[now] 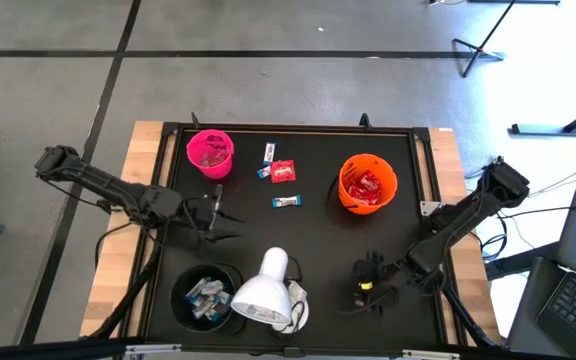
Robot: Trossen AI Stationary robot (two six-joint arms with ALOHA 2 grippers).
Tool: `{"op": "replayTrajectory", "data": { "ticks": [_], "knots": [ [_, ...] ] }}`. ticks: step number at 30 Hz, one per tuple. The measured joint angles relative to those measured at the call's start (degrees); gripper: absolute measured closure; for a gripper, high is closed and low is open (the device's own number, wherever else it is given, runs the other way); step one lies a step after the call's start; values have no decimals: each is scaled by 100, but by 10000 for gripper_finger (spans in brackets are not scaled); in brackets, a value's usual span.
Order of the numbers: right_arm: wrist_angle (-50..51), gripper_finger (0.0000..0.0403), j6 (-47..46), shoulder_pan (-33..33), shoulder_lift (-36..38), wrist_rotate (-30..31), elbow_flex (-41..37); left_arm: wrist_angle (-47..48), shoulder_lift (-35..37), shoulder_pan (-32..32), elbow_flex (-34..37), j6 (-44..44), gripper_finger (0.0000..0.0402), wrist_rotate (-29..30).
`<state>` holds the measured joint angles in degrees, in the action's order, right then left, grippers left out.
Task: Sort candy
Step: Put the orange gummy into the pink bucket
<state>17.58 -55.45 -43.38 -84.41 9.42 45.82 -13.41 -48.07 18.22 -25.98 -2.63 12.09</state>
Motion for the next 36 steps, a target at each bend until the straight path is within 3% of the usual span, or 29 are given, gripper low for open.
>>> {"op": "replayTrajectory", "data": {
  "ticks": [7, 13, 23, 28, 36],
  "knots": [
    [-48, 183, -713, -421, -442, -715, -4, -6, -44, -1, 0, -169, 216, 68],
    [51, 182, -1165, -703, -645, -407, -2, -13, -44, -4, 0, -174, 187, 88],
    [302, 186, -1463, -723, -897, -462, 23, -17, -44, -4, 0, -195, 166, 90],
    [358, 236, -1462, -721, -880, -488, 11, -48, -44, -4, 0, -338, 168, 92],
    [436, 365, -1461, -717, -867, -501, 2, -46, -44, -4, 0, -479, 169, 90]
  ]
}}
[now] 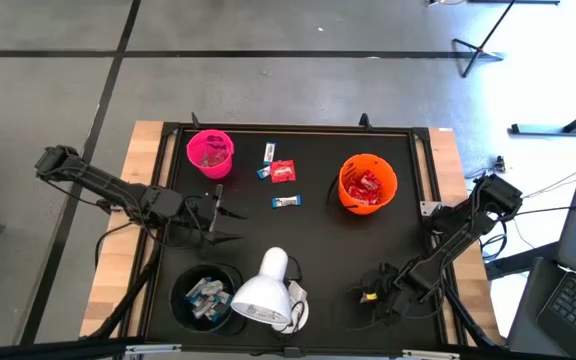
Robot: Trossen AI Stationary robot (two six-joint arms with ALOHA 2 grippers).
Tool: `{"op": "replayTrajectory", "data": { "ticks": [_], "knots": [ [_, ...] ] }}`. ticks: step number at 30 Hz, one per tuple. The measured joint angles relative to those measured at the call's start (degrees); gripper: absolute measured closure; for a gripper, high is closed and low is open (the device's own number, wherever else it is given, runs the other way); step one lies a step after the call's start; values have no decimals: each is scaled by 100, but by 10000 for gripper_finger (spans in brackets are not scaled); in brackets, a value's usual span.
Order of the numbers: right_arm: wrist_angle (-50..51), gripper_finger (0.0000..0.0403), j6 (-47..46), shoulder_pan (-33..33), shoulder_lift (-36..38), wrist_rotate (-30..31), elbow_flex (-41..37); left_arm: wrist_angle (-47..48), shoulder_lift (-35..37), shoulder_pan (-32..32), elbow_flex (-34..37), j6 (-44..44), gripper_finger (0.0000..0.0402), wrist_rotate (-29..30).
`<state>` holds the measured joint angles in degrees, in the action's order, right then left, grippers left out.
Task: Sort candy
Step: Put the orange gummy into the pink bucket
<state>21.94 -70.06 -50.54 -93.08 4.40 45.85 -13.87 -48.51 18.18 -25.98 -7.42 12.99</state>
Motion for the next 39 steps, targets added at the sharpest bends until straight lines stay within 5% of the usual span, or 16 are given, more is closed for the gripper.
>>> {"op": "replayTrajectory", "data": {
  "ticks": [3, 8, 16, 27, 39],
  "knots": [
    [193, 393, 115, -2, -11, -20, 141, -44, 0, -1, 0, 0, 169, 2],
    [517, 371, 381, 67, -17, 73, 504, -271, 0, -1, 0, 0, 169, 2],
    [823, 385, 1445, 437, -11, 901, 1138, -408, 2, -3, 0, 2, 169, 2],
    [1514, 381, 3275, 1679, -7, 2586, 2075, -996, -37, -5, 0, 33, 169, 668],
    [1135, 384, 4517, 2914, 2, 2901, 2520, -1126, -746, -316, 0, -563, 169, 1001]
  ]
}}
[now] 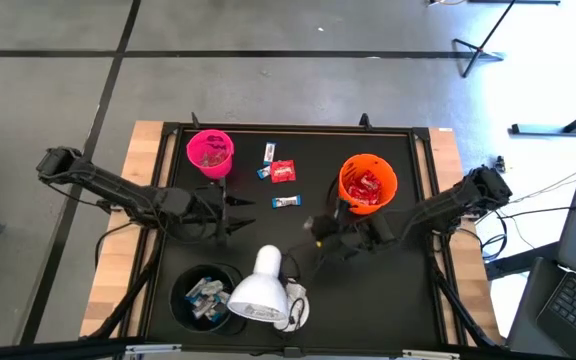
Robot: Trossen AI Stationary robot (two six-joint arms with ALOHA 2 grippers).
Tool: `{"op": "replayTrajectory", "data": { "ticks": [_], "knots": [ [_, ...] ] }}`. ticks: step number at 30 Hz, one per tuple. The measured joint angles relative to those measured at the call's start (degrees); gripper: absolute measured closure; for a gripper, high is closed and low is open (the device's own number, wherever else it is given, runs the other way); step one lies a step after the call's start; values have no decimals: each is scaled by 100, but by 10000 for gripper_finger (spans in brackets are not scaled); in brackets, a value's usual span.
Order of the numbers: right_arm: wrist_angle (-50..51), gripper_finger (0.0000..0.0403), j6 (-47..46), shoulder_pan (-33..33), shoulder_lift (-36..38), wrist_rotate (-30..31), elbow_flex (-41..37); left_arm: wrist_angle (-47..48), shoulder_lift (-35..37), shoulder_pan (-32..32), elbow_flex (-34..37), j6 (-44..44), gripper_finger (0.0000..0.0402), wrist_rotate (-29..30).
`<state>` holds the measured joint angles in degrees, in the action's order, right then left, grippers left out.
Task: Sort candy
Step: Put the orange gummy into the pink bucket
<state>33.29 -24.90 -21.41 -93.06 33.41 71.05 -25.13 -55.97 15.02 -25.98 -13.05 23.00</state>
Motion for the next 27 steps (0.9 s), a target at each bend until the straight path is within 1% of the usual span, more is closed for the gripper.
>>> {"op": "replayTrajectory", "data": {
  "ticks": [5, 10, 16, 23, 25, 27],
  "knots": [
    [-65, 384, 128, 267, 0, -286, 0, -628, -336, -122, 0, 70, 169, -296],
    [-175, 384, 158, 431, 0, -298, 0, -1188, -642, -374, 0, 117, 169, -736],
    [-1249, 384, 722, 547, 0, -297, 0, -1727, -1002, -659, 0, -27, 169, -1078],
    [-2364, 384, 1307, 713, 0, -213, 0, -2445, -1387, -820, -25, -147, 169, -1444],
    [-2609, 384, 1343, 809, 0, -204, 0, -2506, -1483, -839, -39, -147, 169, -1568],
    [-2783, 384, 1343, 889, 0, -206, 0, -2609, -1575, -837, -39, -159, 169, -1566]
  ]
}}
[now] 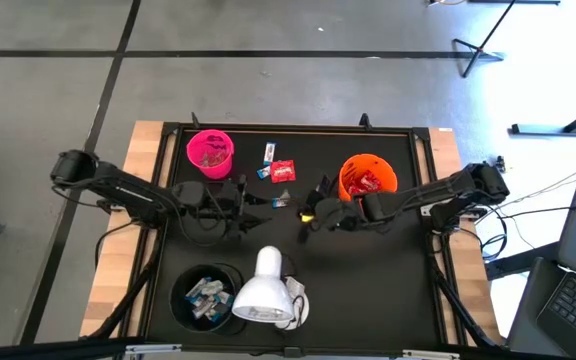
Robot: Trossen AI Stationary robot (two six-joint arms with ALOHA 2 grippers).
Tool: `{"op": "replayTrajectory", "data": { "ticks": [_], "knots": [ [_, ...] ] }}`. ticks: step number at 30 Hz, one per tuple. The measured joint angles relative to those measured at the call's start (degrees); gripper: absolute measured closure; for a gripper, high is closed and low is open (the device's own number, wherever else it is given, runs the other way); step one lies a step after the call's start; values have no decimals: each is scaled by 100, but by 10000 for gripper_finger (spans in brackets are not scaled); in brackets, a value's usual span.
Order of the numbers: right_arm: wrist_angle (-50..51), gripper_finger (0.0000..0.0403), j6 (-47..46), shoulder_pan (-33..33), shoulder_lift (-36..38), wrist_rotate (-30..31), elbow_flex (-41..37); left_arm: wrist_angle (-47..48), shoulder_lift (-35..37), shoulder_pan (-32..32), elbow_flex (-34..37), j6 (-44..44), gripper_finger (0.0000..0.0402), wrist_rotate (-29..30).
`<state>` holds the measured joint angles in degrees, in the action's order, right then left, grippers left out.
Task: Sort candy
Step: Put the orange gummy into the pink bucket
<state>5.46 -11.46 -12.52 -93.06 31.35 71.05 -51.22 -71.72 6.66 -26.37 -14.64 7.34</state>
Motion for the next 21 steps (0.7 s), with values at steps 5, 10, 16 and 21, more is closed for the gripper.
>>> {"op": "replayTrajectory", "data": {
  "ticks": [5, 10, 16, 21],
  "knots": [
    [-79, 384, 43, 31, -8, 113, 0, -339, -110, 0, -2, -28, 169, 102],
    [-301, 384, 386, 11, -147, 425, 0, -369, -110, 0, -4, -35, 169, 324],
    [-730, 384, 964, 18, -356, 973, -1, -385, -110, 2, -10, -326, 170, 489],
    [-1409, 384, 1719, 16, -607, 1162, -2, -362, -110, -4, -85, -439, 170, 662]
  ]
}}
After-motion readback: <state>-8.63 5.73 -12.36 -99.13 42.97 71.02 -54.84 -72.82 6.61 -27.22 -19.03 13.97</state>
